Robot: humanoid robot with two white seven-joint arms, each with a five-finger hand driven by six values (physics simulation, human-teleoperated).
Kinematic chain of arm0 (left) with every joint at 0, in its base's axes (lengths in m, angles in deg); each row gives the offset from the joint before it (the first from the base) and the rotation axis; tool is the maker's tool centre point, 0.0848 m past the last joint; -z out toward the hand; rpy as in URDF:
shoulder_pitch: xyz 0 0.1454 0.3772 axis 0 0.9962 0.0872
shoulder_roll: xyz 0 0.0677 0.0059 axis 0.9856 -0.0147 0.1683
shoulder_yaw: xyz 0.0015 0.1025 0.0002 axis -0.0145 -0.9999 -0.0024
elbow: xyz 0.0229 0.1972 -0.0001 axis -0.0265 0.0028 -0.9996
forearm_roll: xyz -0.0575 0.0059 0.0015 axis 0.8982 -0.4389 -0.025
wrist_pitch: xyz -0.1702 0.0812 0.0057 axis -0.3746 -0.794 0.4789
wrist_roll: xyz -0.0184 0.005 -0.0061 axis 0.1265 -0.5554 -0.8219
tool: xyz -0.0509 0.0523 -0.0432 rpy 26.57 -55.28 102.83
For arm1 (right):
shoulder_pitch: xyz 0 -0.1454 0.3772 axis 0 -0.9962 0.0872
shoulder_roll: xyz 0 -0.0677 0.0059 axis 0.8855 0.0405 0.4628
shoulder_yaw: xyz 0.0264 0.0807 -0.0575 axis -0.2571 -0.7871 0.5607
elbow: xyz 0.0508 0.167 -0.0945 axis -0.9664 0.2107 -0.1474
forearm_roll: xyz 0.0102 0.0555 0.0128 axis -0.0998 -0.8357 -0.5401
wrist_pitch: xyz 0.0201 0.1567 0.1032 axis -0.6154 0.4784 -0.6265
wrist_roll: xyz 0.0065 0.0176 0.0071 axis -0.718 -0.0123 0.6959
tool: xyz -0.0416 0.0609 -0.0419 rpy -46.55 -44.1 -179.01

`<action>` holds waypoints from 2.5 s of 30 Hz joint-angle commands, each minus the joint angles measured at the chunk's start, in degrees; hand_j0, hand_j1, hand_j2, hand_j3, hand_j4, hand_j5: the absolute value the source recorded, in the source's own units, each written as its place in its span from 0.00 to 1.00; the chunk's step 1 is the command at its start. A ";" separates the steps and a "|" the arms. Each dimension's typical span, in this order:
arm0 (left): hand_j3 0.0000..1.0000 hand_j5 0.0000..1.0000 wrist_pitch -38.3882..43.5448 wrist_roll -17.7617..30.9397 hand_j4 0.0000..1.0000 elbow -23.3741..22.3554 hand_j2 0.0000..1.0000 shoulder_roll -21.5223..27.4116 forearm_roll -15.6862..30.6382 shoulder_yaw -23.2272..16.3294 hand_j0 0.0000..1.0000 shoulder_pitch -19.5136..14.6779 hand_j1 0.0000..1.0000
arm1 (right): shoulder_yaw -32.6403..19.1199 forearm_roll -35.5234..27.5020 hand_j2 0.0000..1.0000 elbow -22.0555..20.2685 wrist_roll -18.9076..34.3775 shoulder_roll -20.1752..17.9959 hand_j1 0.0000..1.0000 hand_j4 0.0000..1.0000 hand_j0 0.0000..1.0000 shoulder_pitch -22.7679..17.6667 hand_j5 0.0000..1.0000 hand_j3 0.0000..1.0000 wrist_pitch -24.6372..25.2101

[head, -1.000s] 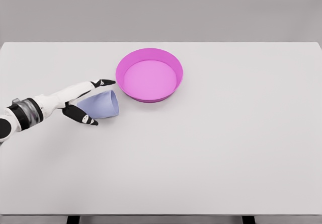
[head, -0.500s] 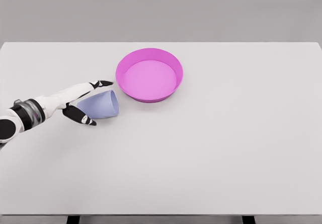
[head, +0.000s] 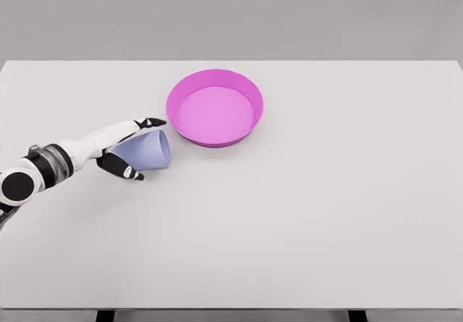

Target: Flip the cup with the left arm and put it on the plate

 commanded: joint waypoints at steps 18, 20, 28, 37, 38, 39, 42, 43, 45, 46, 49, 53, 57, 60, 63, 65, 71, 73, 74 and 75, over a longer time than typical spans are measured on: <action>0.67 0.67 -5.49 0.29 0.67 0.02 0.67 1.28 6.61 3.44 0.67 0.53 0.67 | 0.00 -0.02 1.00 0.01 0.00 -0.01 1.00 1.00 1.00 0.09 1.00 1.00 0.00; 0.66 0.66 -7.25 0.11 0.66 0.02 0.66 1.28 8.46 5.37 0.66 0.79 0.66 | 0.00 -0.02 1.00 0.01 0.00 -0.01 1.00 1.00 1.00 0.09 1.00 1.00 0.00; 0.62 0.62 -13.40 -0.15 0.62 -0.07 0.62 1.11 16.11 8.27 0.62 0.97 0.62 | 0.00 -0.02 1.00 0.01 0.00 -0.01 1.00 1.00 1.00 0.00 1.00 1.00 0.00; 0.59 0.59 -17.09 -2.79 0.59 -0.25 0.59 -3.02 29.90 9.15 0.59 0.62 0.59 | 0.00 -0.02 1.00 0.01 0.00 -0.01 1.00 1.00 1.00 0.09 1.00 1.00 0.00; 0.59 0.59 -17.18 -2.79 0.59 -0.33 0.59 -4.25 31.57 9.15 0.59 0.62 0.59 | 0.00 -0.02 1.00 0.01 0.00 -0.01 1.00 1.00 1.00 0.09 1.00 1.00 0.00; 0.59 0.59 -17.18 -2.88 0.59 -0.42 0.59 -4.78 32.63 9.15 0.59 0.62 0.59 | 0.00 -0.02 1.00 0.01 0.00 -0.01 1.00 1.00 1.00 0.09 1.00 1.00 0.00; 0.59 0.59 -17.88 -2.88 0.59 -0.95 0.59 -7.42 35.26 8.98 0.59 0.53 0.59 | 0.00 -0.02 1.00 0.01 0.00 -0.01 1.00 1.00 1.00 0.09 1.00 1.00 0.00; 0.59 0.59 -17.97 -2.88 0.59 -1.74 0.59 -8.73 36.41 8.98 0.59 0.44 0.59 | 0.00 -0.02 1.00 0.01 0.00 -0.01 1.00 1.00 1.00 0.09 1.00 1.00 0.00; 0.59 0.59 -17.97 -3.14 0.59 -3.06 0.59 -11.81 36.67 9.06 0.59 0.44 0.59 | 0.00 -0.02 1.00 0.01 0.00 -0.01 1.00 1.00 1.00 0.09 1.00 1.00 0.00; 0.59 0.59 -17.97 -5.33 0.59 -3.76 0.59 -13.57 37.99 9.06 0.59 0.44 0.59 | 0.00 -0.02 1.00 0.01 0.00 -0.01 1.00 1.00 1.00 0.09 1.00 1.00 0.00; 0.59 0.59 -18.32 -7.54 0.59 -6.75 0.59 -16.91 41.42 8.80 0.59 0.09 0.59 | 0.00 -0.02 1.00 0.01 0.00 -0.01 1.00 1.00 1.00 0.09 1.00 1.00 0.00; 0.59 0.59 -18.85 -8.33 0.59 -10.17 0.59 -23.15 42.56 9.15 0.59 0.00 0.59 | 0.00 -0.02 1.00 0.01 0.00 -0.01 1.00 1.00 1.00 0.09 1.00 1.00 0.00; 0.57 0.57 -23.51 -11.67 0.57 -13.60 0.57 -27.19 42.30 9.24 0.57 -0.18 0.57 | 0.00 -0.02 1.00 0.01 0.00 -0.01 1.00 1.00 1.00 0.09 1.00 1.00 0.00; 0.53 0.53 -29.13 -11.67 0.53 -17.47 0.53 -30.62 42.12 10.12 0.53 -0.26 0.53 | 0.00 -0.02 1.00 0.01 0.00 -0.01 1.00 1.00 1.00 0.09 1.00 1.00 0.00; 0.51 0.51 -35.72 -11.67 0.51 -20.72 0.51 -32.90 41.60 10.12 0.51 -0.26 0.51 | 0.00 -0.02 1.00 0.01 0.00 -0.01 1.00 1.00 1.00 0.09 1.00 1.00 0.00; 0.51 0.51 -38.36 -11.67 0.51 -23.54 0.51 -34.22 41.51 9.94 0.51 -0.26 0.51 | 0.00 0.07 1.00 0.01 0.00 -0.01 1.00 1.00 1.00 0.09 1.00 1.00 0.00; 0.52 0.52 -38.36 -11.84 0.52 -28.28 0.52 -37.83 41.59 9.94 0.52 -0.26 0.52 | 0.00 -0.02 1.00 0.01 0.00 -0.01 1.00 1.00 1.00 0.09 1.00 1.00 0.00; 0.52 0.52 -39.59 -11.84 0.52 -30.83 0.52 -39.32 41.51 9.50 0.52 -0.44 0.52 | 0.00 -0.02 1.00 0.01 0.00 -0.01 1.00 1.00 1.00 0.09 1.00 1.00 0.00; 0.52 0.52 -39.59 -11.84 0.52 -32.50 0.52 -39.67 41.33 9.41 0.52 -1.14 0.52 | 0.00 -0.02 1.00 0.01 0.00 -0.01 1.00 1.00 1.00 0.09 1.00 1.00 0.00; 0.52 0.52 -39.68 -11.84 0.52 -33.12 0.52 -39.67 40.80 9.68 0.52 -1.23 0.52 | 0.00 -0.02 1.00 0.01 0.00 -0.01 1.00 1.00 1.00 0.09 1.00 1.00 0.00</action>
